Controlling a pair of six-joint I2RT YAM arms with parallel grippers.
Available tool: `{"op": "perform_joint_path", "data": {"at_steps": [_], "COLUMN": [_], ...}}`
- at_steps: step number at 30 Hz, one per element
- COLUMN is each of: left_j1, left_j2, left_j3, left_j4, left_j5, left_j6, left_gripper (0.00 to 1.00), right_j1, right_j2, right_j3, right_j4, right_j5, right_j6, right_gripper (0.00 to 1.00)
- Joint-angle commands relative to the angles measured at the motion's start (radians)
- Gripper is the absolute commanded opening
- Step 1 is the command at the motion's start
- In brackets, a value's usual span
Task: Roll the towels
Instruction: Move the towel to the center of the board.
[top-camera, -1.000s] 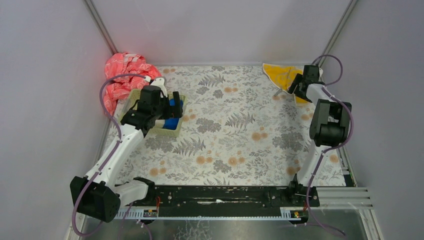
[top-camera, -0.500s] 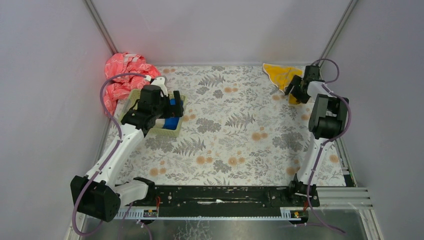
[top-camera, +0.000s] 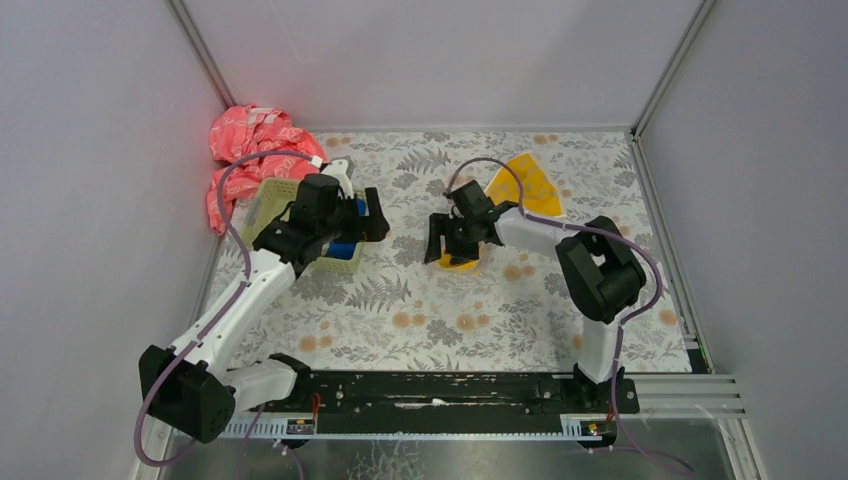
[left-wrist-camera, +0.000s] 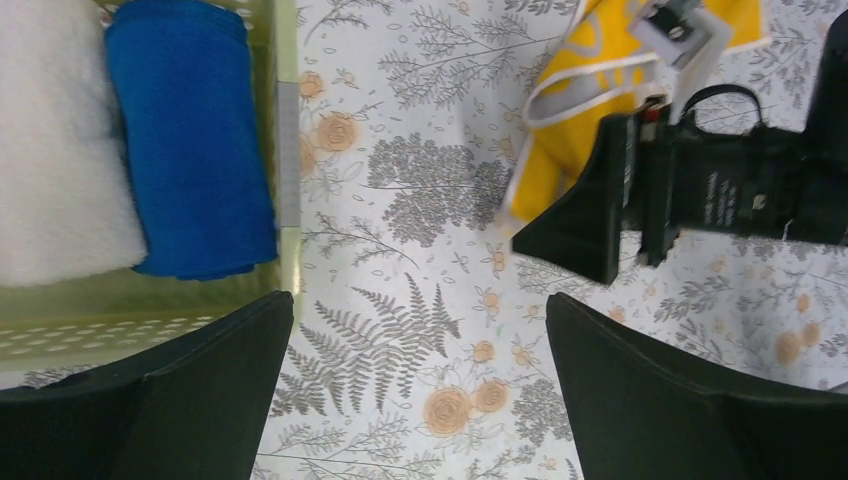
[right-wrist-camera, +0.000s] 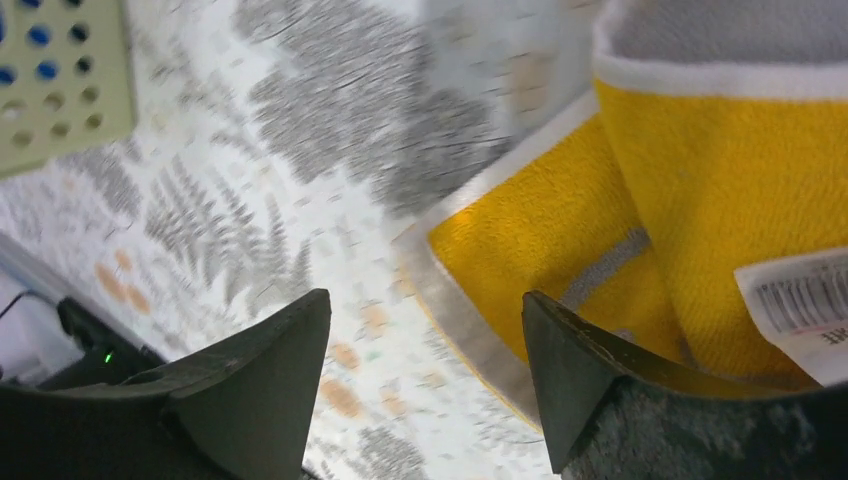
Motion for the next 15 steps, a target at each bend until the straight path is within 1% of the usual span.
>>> {"op": "perform_joint_path", "data": {"at_steps": [1,3,5,7,11,15], "left_j1": [-0.032,-0.053,-0.092,-0.151,-0.293,-0.384], "left_j2": [-0.011,0.004,0.031,0.072,0.191,0.358], "left_j3": [-0.015,-0.03,-0.039,-0.031,0.02,0.12], "left_j4": [0.016,0.017,0.032,0.051,0.101,0.143], "left_j5": [0.006,0.005,0.0,-0.013,-0.068,-0.076], "left_j6": [-0.095,-0.13,-0.155,-0.172,-0.172,-0.16], "left_gripper": [0.96,0.94,0.92,0.91,0.89,0.85], "right_j1": [0.015,0.007,-0.037,-0.127,-0.33,-0.459], "right_j2": [-0.095,-0.149,-0.185,-0.214,-0.241,-0.216], "right_j3": [0.098,0.116,0.11,0.072,-0.021,-0.019], "right_j4": [-0.084,-0.128,-0.16,-0.157,-0.082,-0.063], "right_j5": [0.014,0.12,0.15,0.128,0.065,0.023], "right_j6": [-0.026,-0.096,-0.167,-0.182,-0.185,-0.201], "right_gripper": [0.77,0.77,0.78,0.76,0.74,0.72]}}
